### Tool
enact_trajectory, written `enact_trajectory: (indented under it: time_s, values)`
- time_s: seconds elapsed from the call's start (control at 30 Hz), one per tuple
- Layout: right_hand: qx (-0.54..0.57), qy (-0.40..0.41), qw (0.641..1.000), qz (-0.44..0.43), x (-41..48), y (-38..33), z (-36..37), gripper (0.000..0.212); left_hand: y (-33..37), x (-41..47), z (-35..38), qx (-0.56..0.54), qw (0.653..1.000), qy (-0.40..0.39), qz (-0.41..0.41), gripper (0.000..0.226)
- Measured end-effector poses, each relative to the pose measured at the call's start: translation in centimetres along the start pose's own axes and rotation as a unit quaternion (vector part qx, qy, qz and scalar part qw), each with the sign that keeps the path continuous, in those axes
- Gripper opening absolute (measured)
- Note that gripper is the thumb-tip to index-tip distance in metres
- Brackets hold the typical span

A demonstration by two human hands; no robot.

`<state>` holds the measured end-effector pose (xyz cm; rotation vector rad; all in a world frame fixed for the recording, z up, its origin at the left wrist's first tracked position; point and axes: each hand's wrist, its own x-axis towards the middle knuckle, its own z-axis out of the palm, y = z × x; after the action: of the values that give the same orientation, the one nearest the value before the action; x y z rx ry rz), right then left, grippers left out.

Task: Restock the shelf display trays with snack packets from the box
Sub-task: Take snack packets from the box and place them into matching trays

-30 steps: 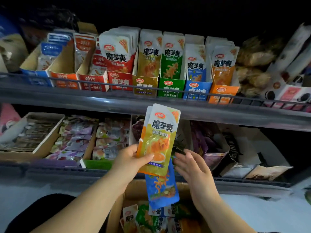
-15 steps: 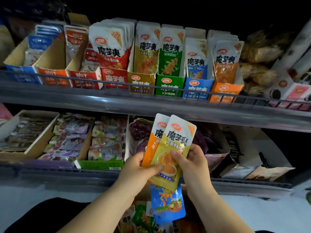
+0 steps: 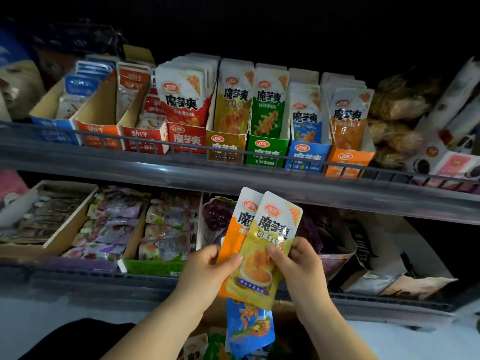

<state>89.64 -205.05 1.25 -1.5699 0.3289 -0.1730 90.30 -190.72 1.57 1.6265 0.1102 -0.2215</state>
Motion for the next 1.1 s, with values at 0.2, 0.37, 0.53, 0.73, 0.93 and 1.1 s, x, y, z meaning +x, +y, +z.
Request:
enact_trajectory:
  time_s: [0.2,0.37,0.53,0.73,0.93,1.1]
  values:
    - [0.027,-0.03,0.999,0.016,-0.2,-1.5,-0.4,0.011,1.1,-0.4,-0.6,-0.076,0.997,-0.007,-0.027,0.009]
    - [0.049,-0.016,0.999,0.002,-0.2,-4.1,-1.5,0.009,3.4,-0.2,-1.8,-0.076,0.997,0.029,0.01,0.008]
    - [0.028,-0.02,0.998,-0.05,0.5,-7.8,-2.0,0.013,6.2,1.9,-3.4,-0.096,0.992,0.05,0.067,0.008]
    - [-0.034,0.002,0.99,-0.134,2.5,-13.4,-1.4,0.014,6.0,3.0,-5.1,-0.166,0.984,0.058,0.041,0.013]
    - [-0.055,0.043,0.981,-0.18,7.1,-17.3,1.9,0.006,5.9,4.2,-7.6,-0.147,0.984,0.071,0.064,0.009]
    - [-0.095,0.053,0.976,-0.19,10.7,-18.7,5.6,0.014,6.0,5.1,-8.9,-0.158,0.982,0.08,0.067,0.007]
